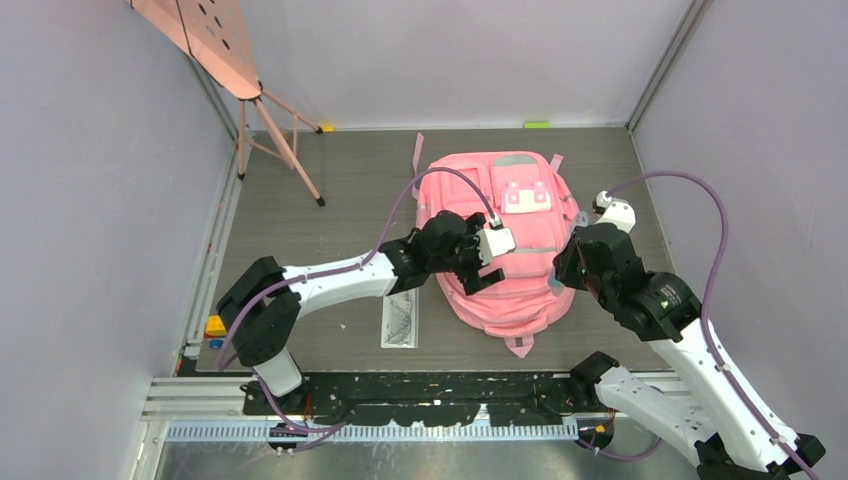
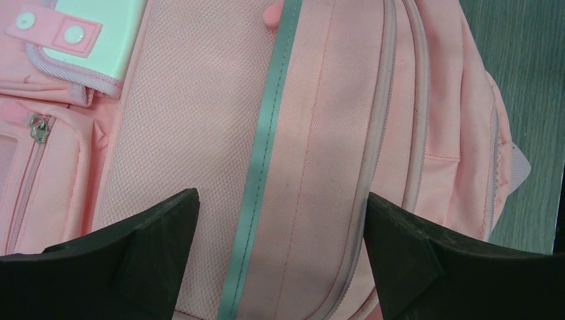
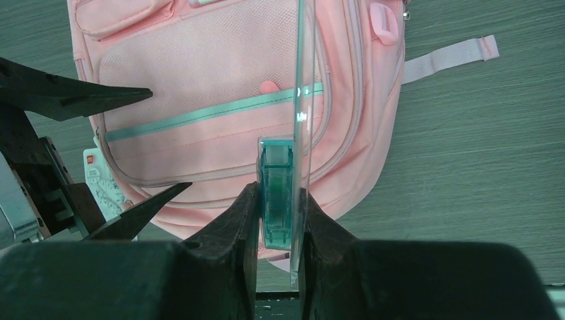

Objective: Pack the student bag
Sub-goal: Place the stationery in the student bag.

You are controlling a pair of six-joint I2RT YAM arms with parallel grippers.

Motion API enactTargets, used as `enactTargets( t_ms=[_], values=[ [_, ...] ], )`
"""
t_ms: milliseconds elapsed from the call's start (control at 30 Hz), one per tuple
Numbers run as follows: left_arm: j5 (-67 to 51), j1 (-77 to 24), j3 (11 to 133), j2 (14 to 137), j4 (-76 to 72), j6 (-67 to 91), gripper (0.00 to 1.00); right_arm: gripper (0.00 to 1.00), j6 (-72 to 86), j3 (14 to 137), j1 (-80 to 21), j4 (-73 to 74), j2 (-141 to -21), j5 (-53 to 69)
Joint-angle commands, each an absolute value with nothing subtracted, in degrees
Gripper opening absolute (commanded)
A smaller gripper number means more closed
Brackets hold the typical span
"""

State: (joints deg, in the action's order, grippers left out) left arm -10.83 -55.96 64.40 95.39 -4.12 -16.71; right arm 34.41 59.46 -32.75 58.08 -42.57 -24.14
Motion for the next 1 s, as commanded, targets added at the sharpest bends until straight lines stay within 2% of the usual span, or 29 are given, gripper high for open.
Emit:
enactTargets(
  t_ms=[0, 267, 533, 967],
  values=[
    [-11.71, -54.92, 67.14, 95.03, -5.89, -16.70, 0.93, 0.00, 35.16, 59.58, -32.74, 57.44, -43.22, -23.27],
    [-11.61, -54.40, 67.42, 95.21, -5.77, -17.16, 0.96, 0.00, 34.98, 59.68, -32.78, 57.07, -43.97, -23.12],
    [-6.04, -54.25, 65.79, 93.64, -10.22, -17.48, 0.95, 0.00, 35.33, 60.37, -32.78, 57.59, -42.73, -24.30],
    [-14.16, -52.70, 69.56, 93.19, -3.13, -17.31, 0.97, 0.00, 35.38, 60.26, -32.72, 57.84, -43.23, -24.09]
  ],
)
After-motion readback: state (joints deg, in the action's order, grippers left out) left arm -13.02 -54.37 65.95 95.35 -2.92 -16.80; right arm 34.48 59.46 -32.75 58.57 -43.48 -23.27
